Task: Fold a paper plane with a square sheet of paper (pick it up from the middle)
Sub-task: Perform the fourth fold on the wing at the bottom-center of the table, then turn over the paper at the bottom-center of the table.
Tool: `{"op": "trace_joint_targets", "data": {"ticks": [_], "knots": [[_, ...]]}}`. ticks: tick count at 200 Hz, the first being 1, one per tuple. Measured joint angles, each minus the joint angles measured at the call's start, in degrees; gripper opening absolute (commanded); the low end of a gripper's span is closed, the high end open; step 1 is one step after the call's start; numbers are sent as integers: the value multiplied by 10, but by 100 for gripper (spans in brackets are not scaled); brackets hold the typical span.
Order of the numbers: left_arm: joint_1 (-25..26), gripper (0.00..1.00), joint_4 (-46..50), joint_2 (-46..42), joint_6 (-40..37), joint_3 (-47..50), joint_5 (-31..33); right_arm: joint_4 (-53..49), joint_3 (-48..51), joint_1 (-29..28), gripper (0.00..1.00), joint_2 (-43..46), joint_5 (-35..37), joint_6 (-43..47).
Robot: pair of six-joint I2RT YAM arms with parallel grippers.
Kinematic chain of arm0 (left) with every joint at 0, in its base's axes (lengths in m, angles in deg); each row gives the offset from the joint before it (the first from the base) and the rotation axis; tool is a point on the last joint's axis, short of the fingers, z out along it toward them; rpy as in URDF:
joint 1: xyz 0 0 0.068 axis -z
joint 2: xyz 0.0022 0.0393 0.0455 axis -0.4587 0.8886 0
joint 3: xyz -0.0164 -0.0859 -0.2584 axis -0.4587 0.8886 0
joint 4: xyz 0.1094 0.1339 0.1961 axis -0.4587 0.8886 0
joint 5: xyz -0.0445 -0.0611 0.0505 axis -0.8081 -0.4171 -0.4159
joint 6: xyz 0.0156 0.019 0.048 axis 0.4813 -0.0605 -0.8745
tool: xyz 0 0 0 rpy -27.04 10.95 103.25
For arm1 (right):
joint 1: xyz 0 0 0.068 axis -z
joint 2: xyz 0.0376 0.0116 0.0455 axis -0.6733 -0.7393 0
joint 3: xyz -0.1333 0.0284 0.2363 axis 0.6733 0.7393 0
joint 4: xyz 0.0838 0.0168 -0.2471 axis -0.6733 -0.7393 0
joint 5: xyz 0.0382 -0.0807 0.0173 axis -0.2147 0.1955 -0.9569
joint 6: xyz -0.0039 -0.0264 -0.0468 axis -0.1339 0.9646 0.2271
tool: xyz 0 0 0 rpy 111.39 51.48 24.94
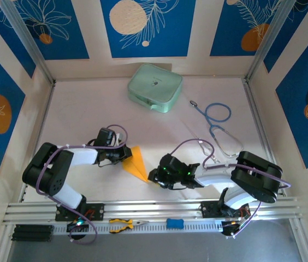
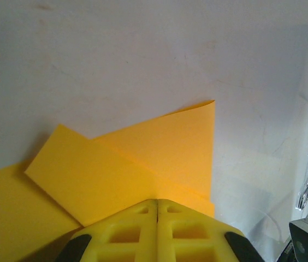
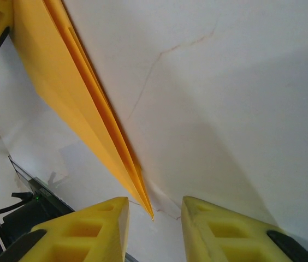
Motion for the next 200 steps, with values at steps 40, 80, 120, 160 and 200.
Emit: {"op": "trace_joint_targets", "data": {"ticks": [40, 80, 120, 160, 200], "knots": [[0, 1, 0, 0, 0, 0, 0, 20, -1, 5, 30, -12, -14, 0], [0, 1, 0, 0, 0, 0, 0, 52, -5, 4, 30, -31, -24, 2], [0, 1, 0, 0, 1, 0, 0, 71, -8, 3, 30, -42, -33, 4], [0, 1, 0, 0, 4, 0, 0, 81, -9, 3, 33, -42, -33, 7], [0, 2, 0, 0, 5, 0, 0, 102, -9, 7, 33, -47, -33, 18]]}}
